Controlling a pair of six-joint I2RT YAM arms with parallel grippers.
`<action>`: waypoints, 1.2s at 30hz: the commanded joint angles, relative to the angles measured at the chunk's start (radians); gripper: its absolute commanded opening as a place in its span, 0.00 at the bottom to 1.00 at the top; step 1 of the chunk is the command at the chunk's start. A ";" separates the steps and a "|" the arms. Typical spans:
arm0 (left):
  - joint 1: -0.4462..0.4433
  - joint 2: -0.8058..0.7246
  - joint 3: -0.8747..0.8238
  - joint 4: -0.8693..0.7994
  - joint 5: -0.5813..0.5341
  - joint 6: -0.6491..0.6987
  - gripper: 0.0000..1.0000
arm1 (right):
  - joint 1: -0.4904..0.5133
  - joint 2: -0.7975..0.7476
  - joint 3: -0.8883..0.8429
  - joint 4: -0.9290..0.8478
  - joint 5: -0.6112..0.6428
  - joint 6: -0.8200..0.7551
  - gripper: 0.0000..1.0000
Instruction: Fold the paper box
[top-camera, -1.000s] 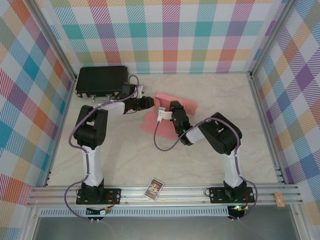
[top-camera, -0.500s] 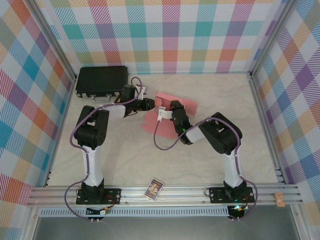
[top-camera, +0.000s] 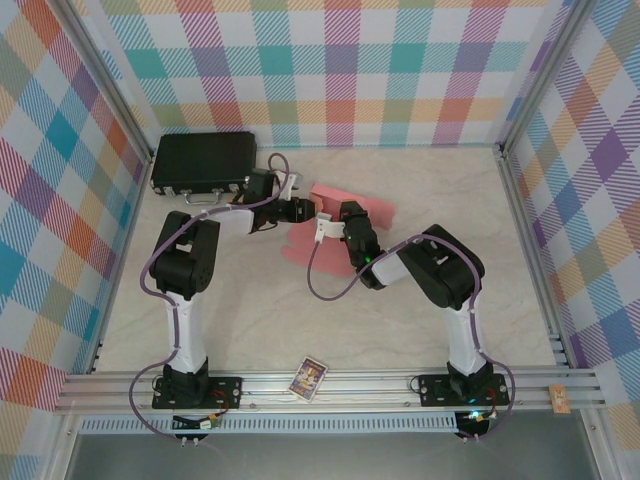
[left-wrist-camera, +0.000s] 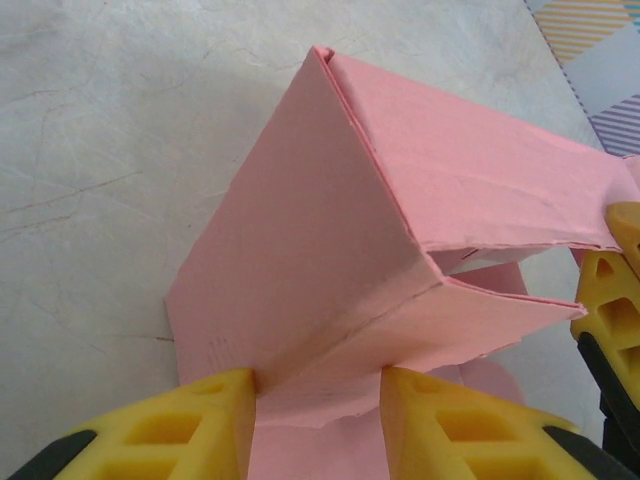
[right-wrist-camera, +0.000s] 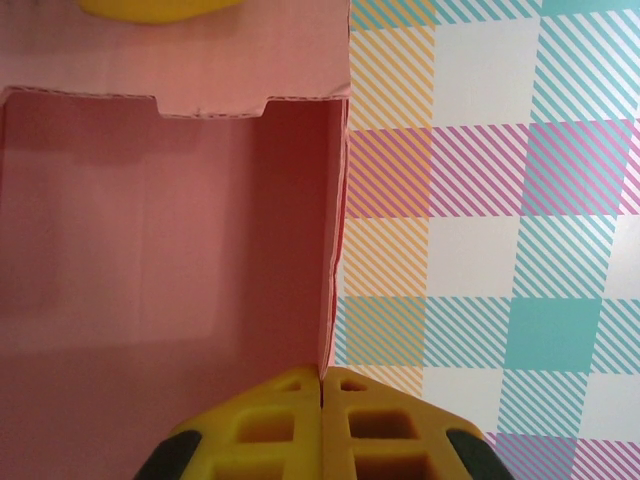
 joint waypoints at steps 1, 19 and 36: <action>-0.030 0.019 0.048 -0.043 -0.031 0.062 0.39 | 0.011 -0.025 0.006 -0.058 -0.044 0.024 0.00; -0.057 0.003 0.010 0.064 -0.295 0.083 0.52 | 0.011 -0.044 0.009 -0.109 -0.060 0.049 0.00; -0.073 0.011 -0.018 0.086 -0.274 0.073 0.37 | 0.009 -0.067 0.021 -0.177 -0.057 0.088 0.00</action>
